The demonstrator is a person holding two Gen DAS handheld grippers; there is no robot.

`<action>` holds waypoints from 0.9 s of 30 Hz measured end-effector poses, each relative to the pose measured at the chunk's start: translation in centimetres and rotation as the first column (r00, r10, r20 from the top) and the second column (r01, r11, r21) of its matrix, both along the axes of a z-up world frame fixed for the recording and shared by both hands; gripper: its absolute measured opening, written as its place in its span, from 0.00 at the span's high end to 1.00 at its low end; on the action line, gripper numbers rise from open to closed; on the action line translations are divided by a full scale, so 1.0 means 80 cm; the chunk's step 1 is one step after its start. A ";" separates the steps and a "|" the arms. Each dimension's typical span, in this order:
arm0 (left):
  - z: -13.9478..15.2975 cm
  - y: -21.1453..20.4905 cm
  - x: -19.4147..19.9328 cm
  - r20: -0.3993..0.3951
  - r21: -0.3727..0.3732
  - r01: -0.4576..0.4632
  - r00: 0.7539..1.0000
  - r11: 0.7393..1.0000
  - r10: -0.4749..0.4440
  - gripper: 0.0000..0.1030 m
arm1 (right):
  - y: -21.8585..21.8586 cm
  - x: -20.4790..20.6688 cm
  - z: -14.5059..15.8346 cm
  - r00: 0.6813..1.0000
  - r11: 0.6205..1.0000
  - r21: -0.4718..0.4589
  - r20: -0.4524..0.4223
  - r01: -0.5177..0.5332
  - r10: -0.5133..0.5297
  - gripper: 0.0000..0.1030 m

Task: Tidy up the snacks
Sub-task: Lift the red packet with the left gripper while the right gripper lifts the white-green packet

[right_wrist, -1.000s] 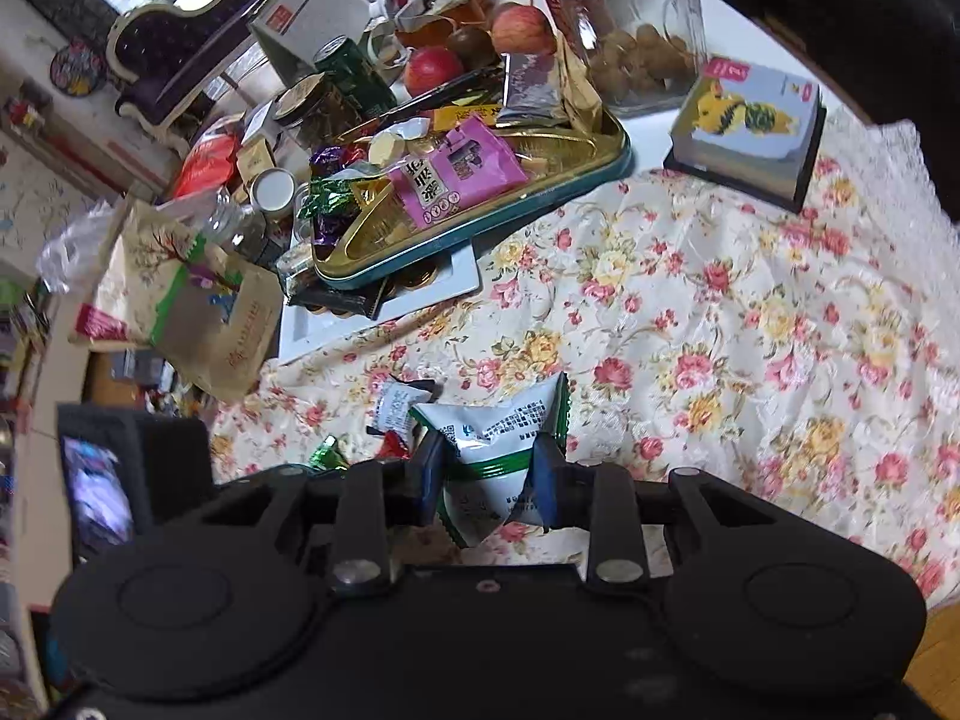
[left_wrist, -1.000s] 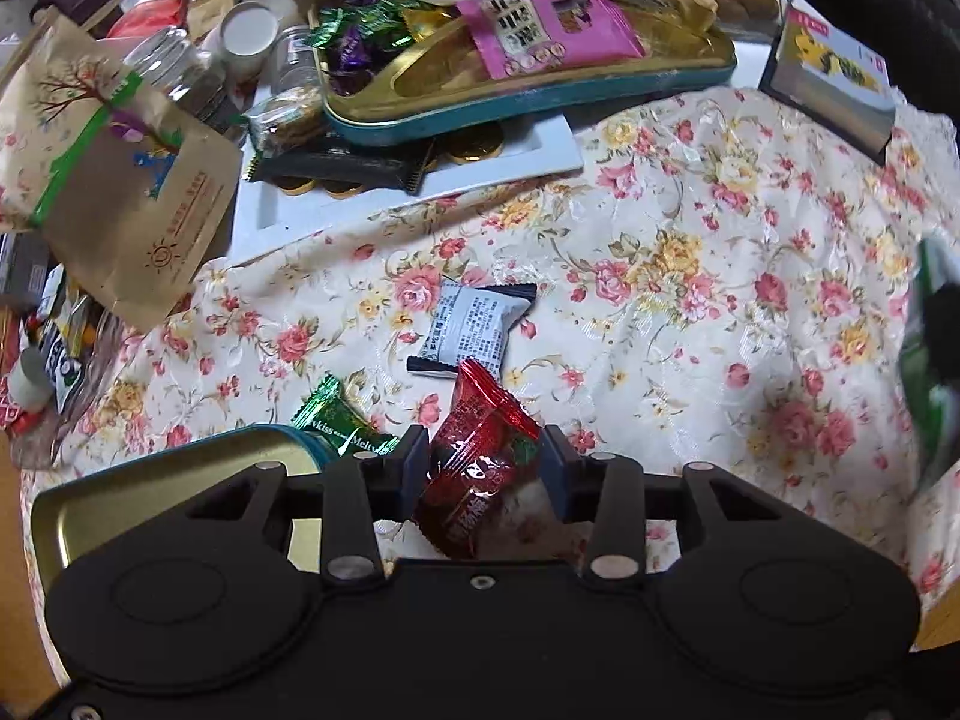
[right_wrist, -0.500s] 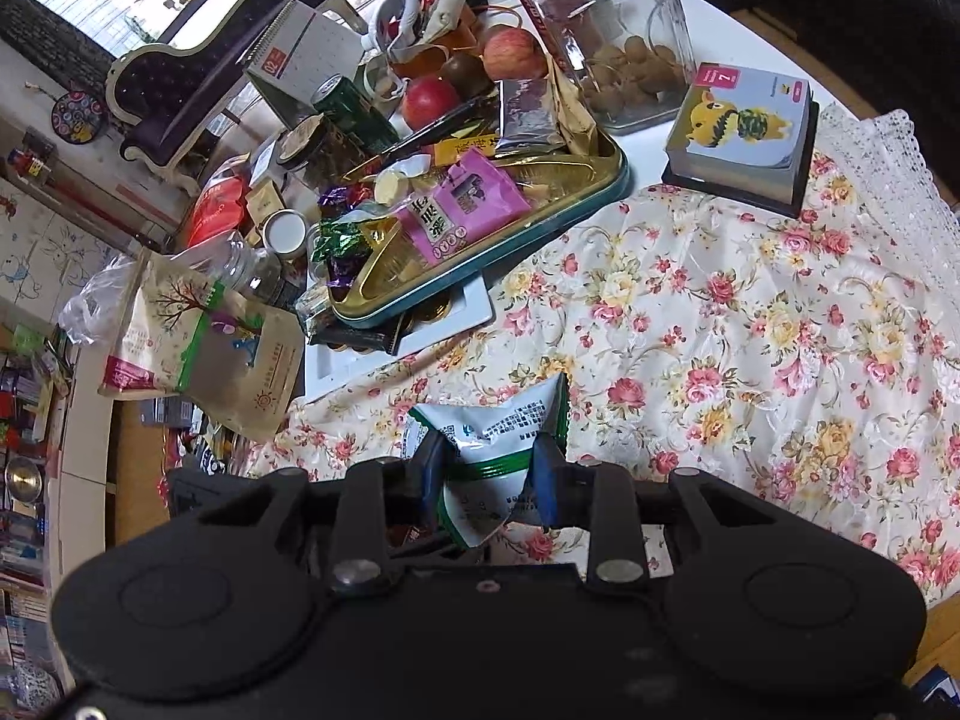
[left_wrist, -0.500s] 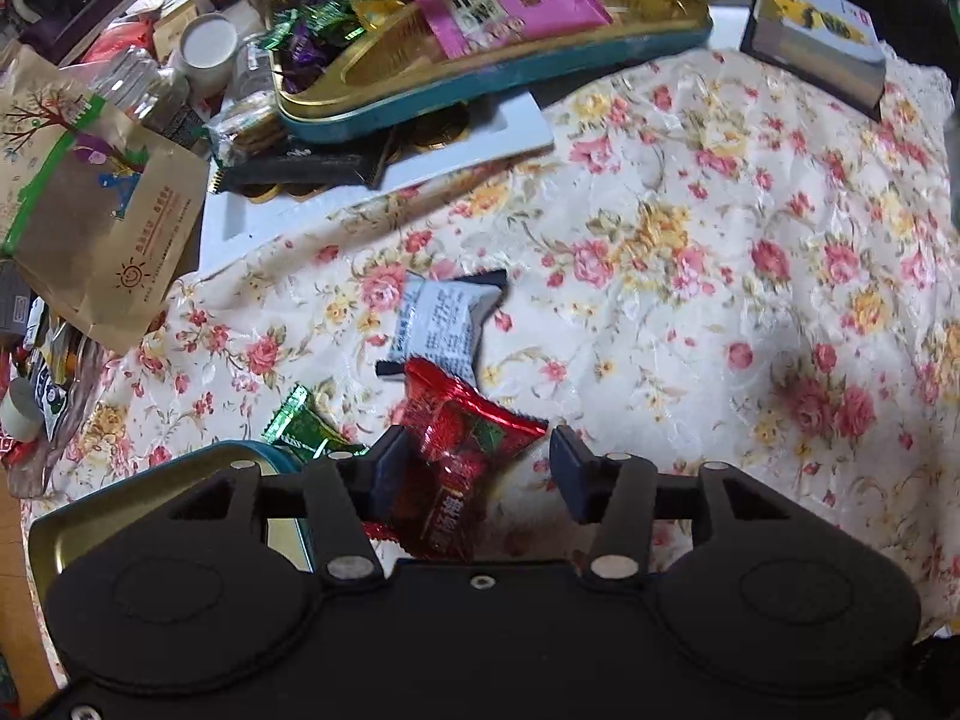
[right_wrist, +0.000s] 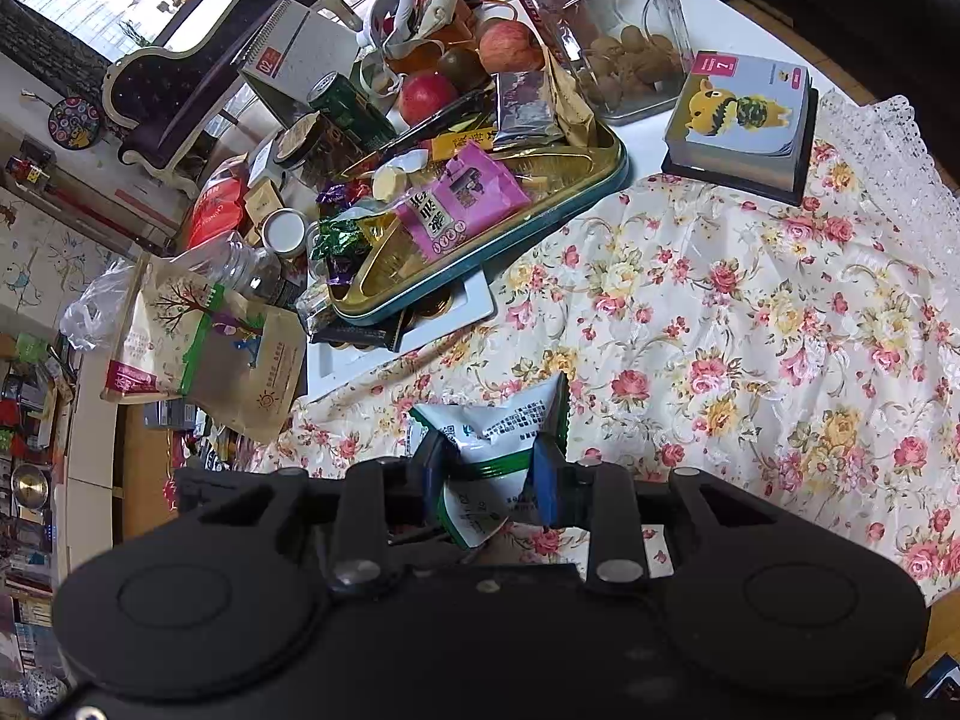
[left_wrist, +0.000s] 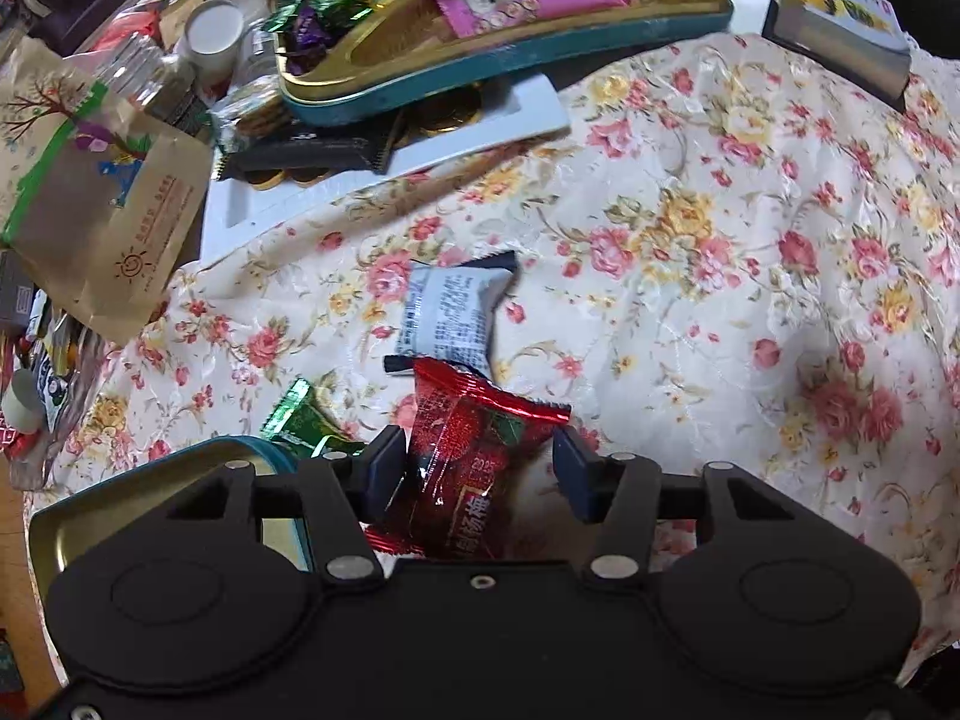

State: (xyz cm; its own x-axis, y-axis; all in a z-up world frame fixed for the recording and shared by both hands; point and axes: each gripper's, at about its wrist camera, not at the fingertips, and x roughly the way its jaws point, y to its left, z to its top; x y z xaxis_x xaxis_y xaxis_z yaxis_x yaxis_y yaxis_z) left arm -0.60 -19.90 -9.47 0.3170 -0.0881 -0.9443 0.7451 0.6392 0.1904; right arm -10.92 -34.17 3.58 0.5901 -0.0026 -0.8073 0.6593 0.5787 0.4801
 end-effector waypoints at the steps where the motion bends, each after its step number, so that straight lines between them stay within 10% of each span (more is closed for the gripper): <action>1: -0.002 -0.002 -0.002 -0.011 0.000 0.007 1.000 1.000 -0.007 0.44 | 0.000 0.000 0.000 1.000 1.000 0.000 0.001 0.000 0.000 0.69; 15: -0.011 -0.010 0.002 -0.288 -0.056 -0.153 0.949 0.987 0.131 0.59 | -0.014 -0.003 0.007 0.999 0.999 0.024 0.029 0.040 -0.041 0.69; 27: 0.111 0.047 0.056 -0.221 -0.164 -0.403 0.904 0.900 0.365 0.59 | -0.028 -0.003 0.011 0.994 0.994 -0.011 0.025 0.108 -0.107 0.69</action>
State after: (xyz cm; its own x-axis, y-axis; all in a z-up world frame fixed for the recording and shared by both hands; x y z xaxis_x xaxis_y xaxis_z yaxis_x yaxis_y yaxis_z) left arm 3.88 -16.16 -0.58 0.1912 -0.1878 -0.9634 0.4424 0.8927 -0.0862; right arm -11.18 -36.40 4.44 0.6051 -0.0766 -0.7924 0.7063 0.5110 0.4900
